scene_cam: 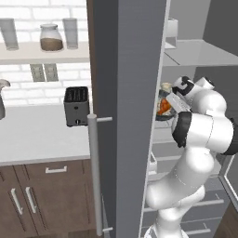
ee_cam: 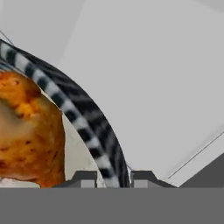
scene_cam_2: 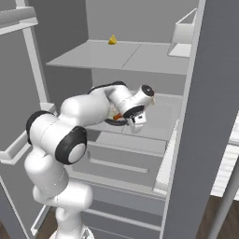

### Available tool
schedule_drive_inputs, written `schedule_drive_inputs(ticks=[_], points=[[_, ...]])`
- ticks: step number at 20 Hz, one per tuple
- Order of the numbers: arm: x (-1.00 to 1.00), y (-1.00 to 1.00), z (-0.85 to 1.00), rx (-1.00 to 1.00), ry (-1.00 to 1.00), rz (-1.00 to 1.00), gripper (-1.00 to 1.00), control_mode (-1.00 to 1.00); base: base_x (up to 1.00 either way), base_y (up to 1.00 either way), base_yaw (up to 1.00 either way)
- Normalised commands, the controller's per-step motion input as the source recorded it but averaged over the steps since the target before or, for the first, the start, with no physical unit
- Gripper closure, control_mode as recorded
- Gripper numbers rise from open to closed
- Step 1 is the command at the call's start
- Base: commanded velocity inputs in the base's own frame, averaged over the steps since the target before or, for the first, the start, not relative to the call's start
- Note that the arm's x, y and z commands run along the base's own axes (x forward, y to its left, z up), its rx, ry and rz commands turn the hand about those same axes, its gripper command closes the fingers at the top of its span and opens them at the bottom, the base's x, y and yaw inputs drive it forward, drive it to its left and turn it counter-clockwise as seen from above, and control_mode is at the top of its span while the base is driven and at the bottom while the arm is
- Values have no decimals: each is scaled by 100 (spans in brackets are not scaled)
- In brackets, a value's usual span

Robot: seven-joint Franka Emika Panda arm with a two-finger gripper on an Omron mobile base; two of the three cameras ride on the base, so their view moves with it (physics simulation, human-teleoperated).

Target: Pick the chicken drumstick and garlic from their plates and place them in the bowl. Then put the bowl in the fridge.

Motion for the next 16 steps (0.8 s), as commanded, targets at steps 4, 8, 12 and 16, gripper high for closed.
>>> schedule_drive_inputs(ticks=[4, 8, 12, 16], points=[[4, 17, 0, 0, 0, -3, -100, -100, 0, 0, 0], [-1, 6, 0, 0, -17, -2, -100, -100, 0, 0, 0], [-9, 12, 0, 0, -25, 0, -100, -100, 0, 0, 0], [-35, 11, 3, 0, -31, 0, -100, -100, 0, 0, 0]])
